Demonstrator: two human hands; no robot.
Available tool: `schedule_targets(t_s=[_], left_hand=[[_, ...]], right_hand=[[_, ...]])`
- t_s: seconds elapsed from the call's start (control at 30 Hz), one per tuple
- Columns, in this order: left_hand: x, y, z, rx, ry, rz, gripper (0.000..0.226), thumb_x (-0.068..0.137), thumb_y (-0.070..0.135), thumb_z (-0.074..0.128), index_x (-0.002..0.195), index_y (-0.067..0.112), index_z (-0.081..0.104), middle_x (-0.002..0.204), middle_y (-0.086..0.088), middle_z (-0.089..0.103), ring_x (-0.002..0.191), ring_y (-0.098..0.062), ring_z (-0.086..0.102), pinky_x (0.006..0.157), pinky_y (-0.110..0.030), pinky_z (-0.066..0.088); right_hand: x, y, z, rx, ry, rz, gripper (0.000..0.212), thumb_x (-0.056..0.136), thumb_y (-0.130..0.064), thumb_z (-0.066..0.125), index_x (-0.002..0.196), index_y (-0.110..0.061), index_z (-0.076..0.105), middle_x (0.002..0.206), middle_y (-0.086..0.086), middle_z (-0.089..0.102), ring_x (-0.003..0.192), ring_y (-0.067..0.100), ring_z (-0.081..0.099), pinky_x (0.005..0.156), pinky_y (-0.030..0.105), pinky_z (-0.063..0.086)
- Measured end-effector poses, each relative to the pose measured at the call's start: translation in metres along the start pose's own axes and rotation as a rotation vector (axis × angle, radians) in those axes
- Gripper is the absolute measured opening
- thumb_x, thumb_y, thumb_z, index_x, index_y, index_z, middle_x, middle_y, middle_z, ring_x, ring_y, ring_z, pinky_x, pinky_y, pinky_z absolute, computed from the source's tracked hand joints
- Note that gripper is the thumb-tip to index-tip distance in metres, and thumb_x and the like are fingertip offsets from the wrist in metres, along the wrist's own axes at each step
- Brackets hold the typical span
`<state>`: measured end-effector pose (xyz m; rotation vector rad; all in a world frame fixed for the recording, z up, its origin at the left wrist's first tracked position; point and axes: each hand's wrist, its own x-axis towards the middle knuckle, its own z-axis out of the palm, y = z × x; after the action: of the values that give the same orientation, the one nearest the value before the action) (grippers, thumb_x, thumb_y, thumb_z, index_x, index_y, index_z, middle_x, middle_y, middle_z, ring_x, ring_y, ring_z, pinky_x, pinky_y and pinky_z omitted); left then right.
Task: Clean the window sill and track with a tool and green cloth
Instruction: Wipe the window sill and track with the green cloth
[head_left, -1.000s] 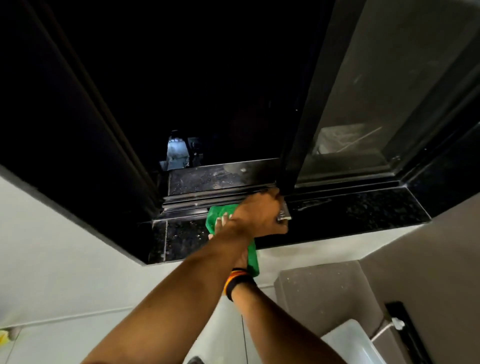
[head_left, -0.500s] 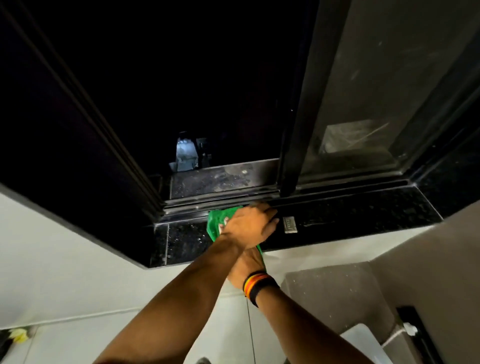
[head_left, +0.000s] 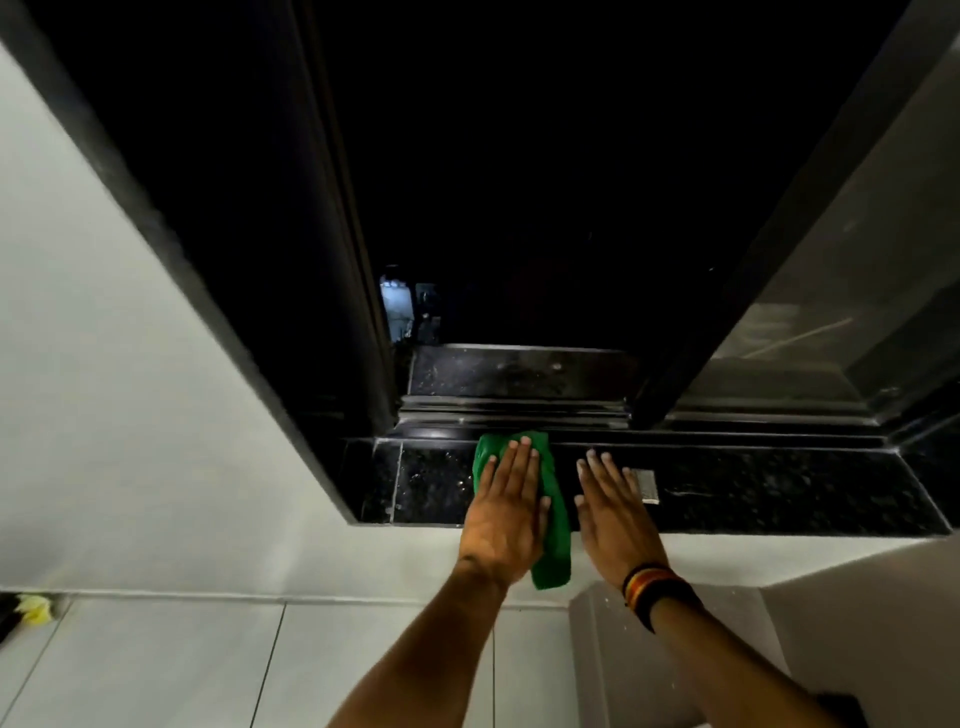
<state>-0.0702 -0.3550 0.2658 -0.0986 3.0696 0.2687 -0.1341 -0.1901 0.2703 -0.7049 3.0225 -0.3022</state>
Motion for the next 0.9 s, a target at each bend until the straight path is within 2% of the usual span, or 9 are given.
schedule_targets(t_s=[0.13, 0.2, 0.3, 0.37, 0.43, 0.53, 0.67, 0.8, 0.9], left_hand=[[-0.032, -0.061, -0.01, -0.018, 0.087, -0.129, 0.064, 0.105, 0.041, 0.02, 0.159, 0.01, 0.003, 0.168, -0.006, -0.005, 0.154, -0.021, -0.01, 0.126, -0.043, 0.001], [-0.044, -0.082, -0.017, 0.007, 0.062, -0.183, 0.065, 0.106, 0.041, 0.018, 0.158, 0.009, -0.001, 0.168, -0.007, -0.007, 0.154, -0.021, -0.012, 0.126, -0.043, 0.001], [-0.044, -0.075, -0.018, 0.02, 0.04, -0.233, 0.066, 0.105, 0.042, 0.011, 0.157, 0.006, -0.008, 0.167, -0.011, -0.012, 0.153, -0.025, -0.017, 0.126, -0.045, -0.001], [-0.037, -0.061, -0.014, 0.013, 0.037, -0.23, 0.067, 0.103, 0.042, 0.007, 0.156, 0.004, -0.009, 0.166, -0.015, -0.013, 0.153, -0.028, -0.017, 0.126, -0.047, -0.001], [-0.035, -0.06, -0.012, 0.037, 0.029, -0.206, 0.069, 0.103, 0.044, 0.006, 0.156, 0.004, -0.008, 0.166, -0.015, -0.013, 0.153, -0.029, -0.015, 0.126, -0.047, 0.0], [-0.035, -0.07, -0.011, 0.067, 0.042, -0.22, 0.07, 0.103, 0.047, 0.009, 0.157, 0.005, -0.007, 0.167, -0.013, -0.011, 0.154, -0.027, -0.013, 0.126, -0.047, 0.0], [-0.037, -0.067, -0.011, 0.024, 0.078, -0.444, 0.071, 0.103, 0.045, 0.014, 0.157, 0.003, -0.001, 0.167, -0.016, -0.004, 0.155, -0.029, -0.006, 0.126, -0.047, 0.005], [-0.042, -0.057, -0.015, -0.054, 0.126, -0.637, 0.071, 0.104, 0.043, 0.018, 0.157, -0.001, 0.001, 0.167, -0.019, 0.003, 0.155, -0.031, 0.0, 0.126, -0.046, 0.009], [-0.045, -0.043, -0.014, -0.099, 0.162, -0.704, 0.071, 0.104, 0.041, 0.023, 0.156, -0.003, 0.005, 0.166, -0.021, 0.008, 0.154, -0.033, 0.004, 0.126, -0.046, 0.01]], right_hand=[[0.0, -0.004, 0.005, 0.129, -0.007, 0.006, 0.053, 0.104, -0.029, 0.03, 0.154, -0.012, 0.024, 0.162, 0.007, 0.024, 0.152, 0.02, 0.016, 0.124, 0.035, 0.006], [0.002, -0.005, 0.003, 0.151, -0.015, 0.023, 0.053, 0.104, -0.03, 0.029, 0.154, -0.013, 0.023, 0.162, 0.007, 0.024, 0.151, 0.02, 0.017, 0.124, 0.034, 0.007], [0.004, -0.004, 0.002, 0.181, -0.007, 0.025, 0.055, 0.104, -0.03, 0.03, 0.156, -0.016, 0.016, 0.163, 0.005, 0.022, 0.151, 0.021, 0.017, 0.125, 0.036, 0.012], [0.004, 0.0, 0.004, 0.145, -0.016, 0.008, 0.055, 0.104, -0.029, 0.03, 0.156, -0.017, 0.016, 0.163, 0.004, 0.02, 0.152, 0.02, 0.014, 0.124, 0.035, 0.009], [0.005, 0.011, 0.008, 0.076, -0.018, -0.028, 0.052, 0.105, -0.027, 0.03, 0.154, -0.014, 0.021, 0.163, 0.005, 0.021, 0.152, 0.02, 0.013, 0.124, 0.035, 0.006], [0.007, 0.039, 0.003, 0.039, 0.01, -0.002, 0.05, 0.104, -0.024, 0.03, 0.152, -0.01, 0.029, 0.162, 0.009, 0.026, 0.151, 0.023, 0.016, 0.125, 0.039, 0.009], [0.004, 0.045, -0.004, -0.043, 0.008, -0.015, 0.058, 0.101, -0.032, 0.016, 0.152, -0.009, 0.029, 0.161, 0.01, 0.026, 0.152, 0.023, 0.015, 0.125, 0.044, 0.008], [0.003, 0.005, 0.0, 0.044, 0.003, -0.102, 0.051, 0.103, -0.026, 0.028, 0.15, -0.009, 0.035, 0.159, 0.01, 0.033, 0.15, 0.025, 0.021, 0.125, 0.044, 0.009], [0.004, -0.021, 0.007, 0.114, 0.011, -0.152, 0.048, 0.102, -0.022, 0.036, 0.147, -0.008, 0.04, 0.156, 0.011, 0.037, 0.148, 0.026, 0.027, 0.124, 0.044, 0.014]])
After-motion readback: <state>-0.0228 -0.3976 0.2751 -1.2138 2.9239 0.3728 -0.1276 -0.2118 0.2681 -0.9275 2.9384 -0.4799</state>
